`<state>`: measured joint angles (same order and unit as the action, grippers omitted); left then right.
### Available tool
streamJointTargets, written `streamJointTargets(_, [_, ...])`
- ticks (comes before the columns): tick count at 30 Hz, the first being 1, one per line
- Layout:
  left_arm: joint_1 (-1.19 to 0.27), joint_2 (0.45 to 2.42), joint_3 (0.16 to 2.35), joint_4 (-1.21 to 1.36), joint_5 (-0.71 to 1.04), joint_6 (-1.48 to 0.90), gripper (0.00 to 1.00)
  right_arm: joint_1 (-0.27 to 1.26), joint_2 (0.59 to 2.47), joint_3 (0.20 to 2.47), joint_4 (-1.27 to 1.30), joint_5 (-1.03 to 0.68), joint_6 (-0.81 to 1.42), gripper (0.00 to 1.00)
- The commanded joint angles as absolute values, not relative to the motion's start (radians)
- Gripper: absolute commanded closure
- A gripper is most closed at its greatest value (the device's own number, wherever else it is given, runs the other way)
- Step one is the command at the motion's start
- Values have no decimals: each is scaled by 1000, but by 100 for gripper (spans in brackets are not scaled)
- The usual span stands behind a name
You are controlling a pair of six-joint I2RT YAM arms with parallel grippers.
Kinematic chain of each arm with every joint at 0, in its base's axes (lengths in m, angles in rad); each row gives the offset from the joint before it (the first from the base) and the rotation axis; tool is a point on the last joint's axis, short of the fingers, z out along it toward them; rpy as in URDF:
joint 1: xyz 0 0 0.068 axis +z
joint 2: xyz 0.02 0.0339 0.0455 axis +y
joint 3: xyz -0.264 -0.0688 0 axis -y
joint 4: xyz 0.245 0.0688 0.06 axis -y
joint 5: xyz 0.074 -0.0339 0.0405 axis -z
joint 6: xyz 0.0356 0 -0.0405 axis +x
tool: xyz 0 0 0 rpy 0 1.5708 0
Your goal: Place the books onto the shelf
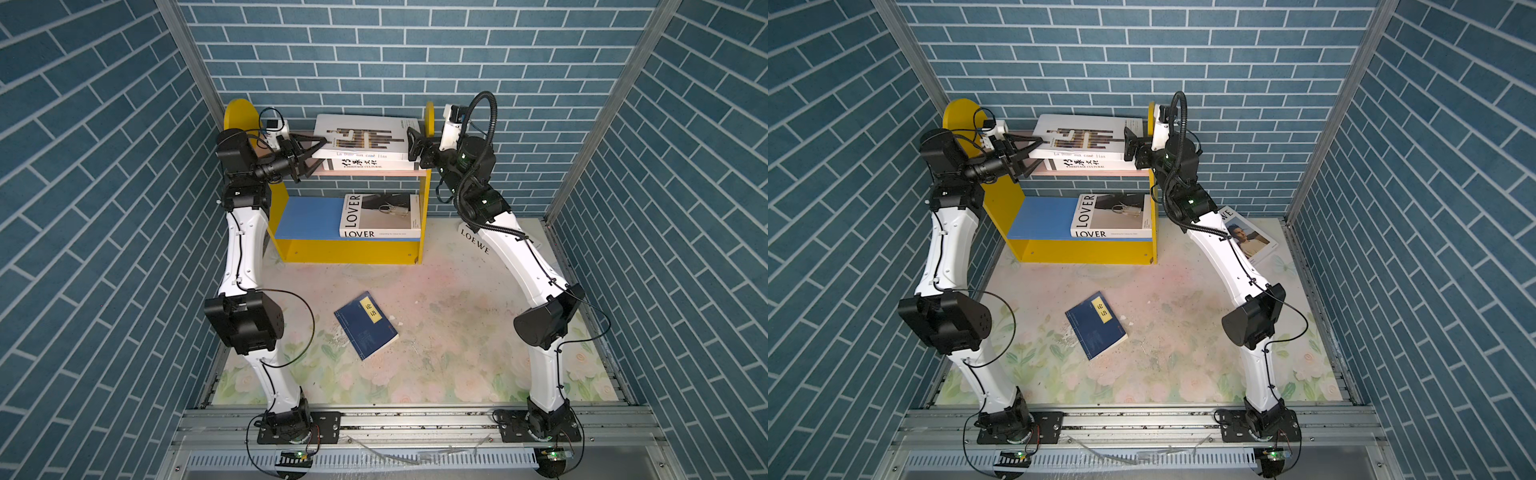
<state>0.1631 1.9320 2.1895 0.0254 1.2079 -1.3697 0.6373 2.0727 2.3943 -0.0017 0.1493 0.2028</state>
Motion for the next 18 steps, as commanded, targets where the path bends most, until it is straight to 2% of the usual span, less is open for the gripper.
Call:
streamJointTargets(1, [159, 1952, 2253, -5, 1191, -1301, 49, 642, 2066, 2412, -4, 173, 186, 1])
streamJointTargets(5, [159, 1978, 2333, -146, 1163, -1195, 45, 642, 2044, 2380, 16, 181, 189, 2])
streamJointTargets(8, [157, 2006, 2370, -154, 1149, -1192, 45, 645, 2025, 2347, 43, 188, 191, 2])
streamJointTargets(18, [123, 2071, 2516, -277, 1075, -1087, 50, 644, 1953, 2255, 116, 155, 218, 1])
